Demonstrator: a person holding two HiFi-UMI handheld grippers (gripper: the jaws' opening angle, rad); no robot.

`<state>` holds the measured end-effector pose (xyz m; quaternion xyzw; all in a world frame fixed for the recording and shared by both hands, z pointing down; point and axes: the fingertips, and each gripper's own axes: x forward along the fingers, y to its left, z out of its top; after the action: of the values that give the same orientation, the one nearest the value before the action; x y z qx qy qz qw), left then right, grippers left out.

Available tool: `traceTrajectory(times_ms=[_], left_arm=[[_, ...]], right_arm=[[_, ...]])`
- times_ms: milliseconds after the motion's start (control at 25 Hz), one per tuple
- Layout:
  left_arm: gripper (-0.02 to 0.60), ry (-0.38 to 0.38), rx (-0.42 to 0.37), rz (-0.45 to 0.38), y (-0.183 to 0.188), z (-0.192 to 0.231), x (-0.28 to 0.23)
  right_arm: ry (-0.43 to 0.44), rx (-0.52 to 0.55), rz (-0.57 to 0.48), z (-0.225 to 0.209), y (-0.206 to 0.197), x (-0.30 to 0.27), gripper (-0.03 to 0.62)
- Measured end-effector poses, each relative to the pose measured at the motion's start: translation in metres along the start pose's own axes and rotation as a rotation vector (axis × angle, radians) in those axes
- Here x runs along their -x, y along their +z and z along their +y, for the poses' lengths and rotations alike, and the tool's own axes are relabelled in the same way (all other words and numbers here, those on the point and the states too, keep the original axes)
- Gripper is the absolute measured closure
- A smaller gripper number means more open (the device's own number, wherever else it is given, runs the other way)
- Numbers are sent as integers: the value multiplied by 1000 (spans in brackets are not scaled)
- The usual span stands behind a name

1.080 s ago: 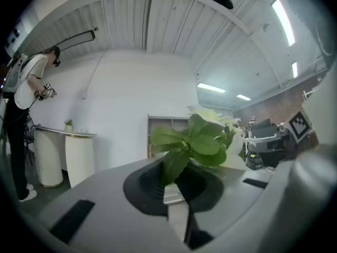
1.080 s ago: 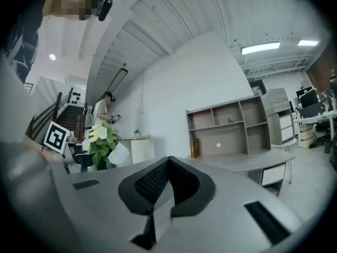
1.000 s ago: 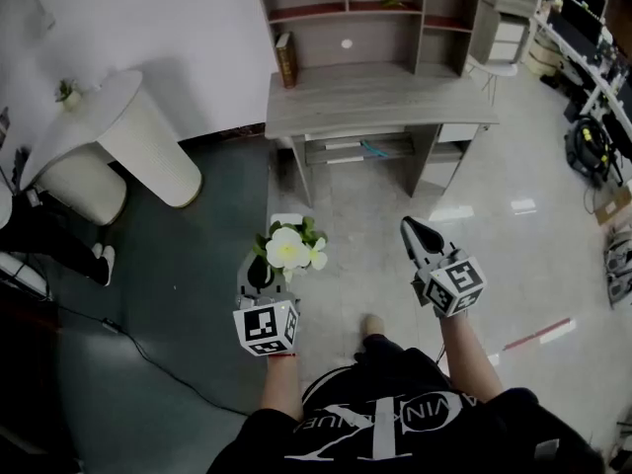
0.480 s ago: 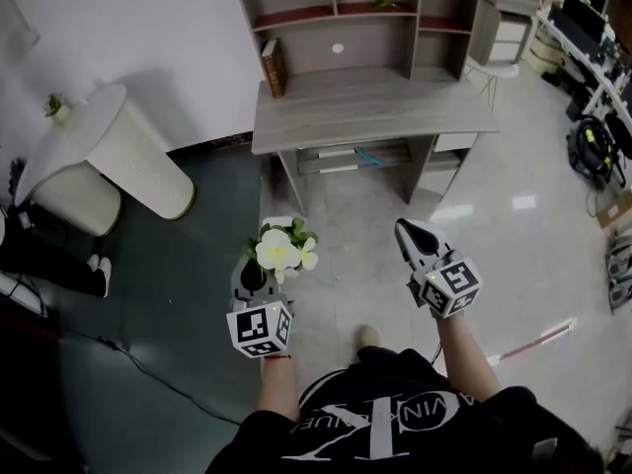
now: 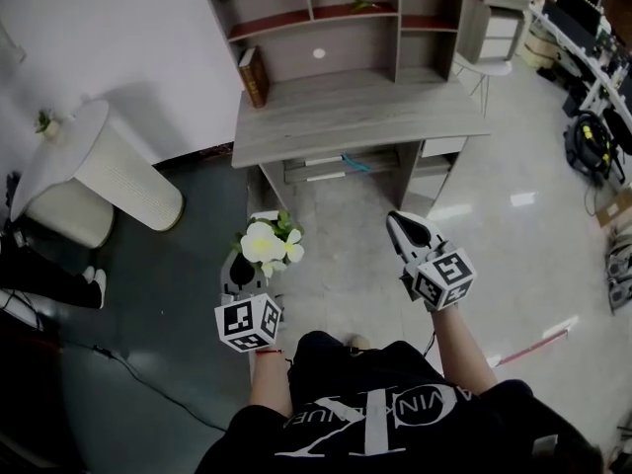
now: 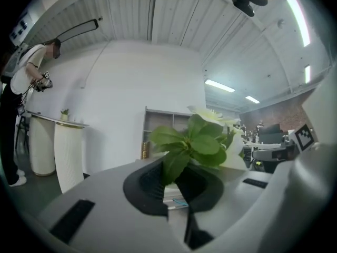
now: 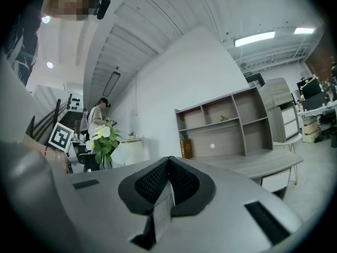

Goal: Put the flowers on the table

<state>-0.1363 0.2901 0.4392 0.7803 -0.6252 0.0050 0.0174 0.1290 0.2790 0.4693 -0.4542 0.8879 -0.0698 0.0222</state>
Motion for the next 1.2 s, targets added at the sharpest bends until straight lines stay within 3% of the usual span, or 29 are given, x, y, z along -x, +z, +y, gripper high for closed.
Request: traceTrajectory(times_ms=[240,560,840,1040,1200], left_arm=[[554,-8,22,3,6,-2,-23],[554,-43,67,23,-15,2,-83],[554,-105,28,43,-11,7,-147],[554,-93,61,61,-13,32,-191],[554,-105,58,55,-5,47,-222]], right_arm=[[-45,-44,-8,-28,0,2,583],[-78,-27,5,-58,-10,-24,583],[-96,-11,17,-88,6,-81,583],[-65,-9,56,-95,2,-127,583],[-96,-24,72,-111,4,-153,583]])
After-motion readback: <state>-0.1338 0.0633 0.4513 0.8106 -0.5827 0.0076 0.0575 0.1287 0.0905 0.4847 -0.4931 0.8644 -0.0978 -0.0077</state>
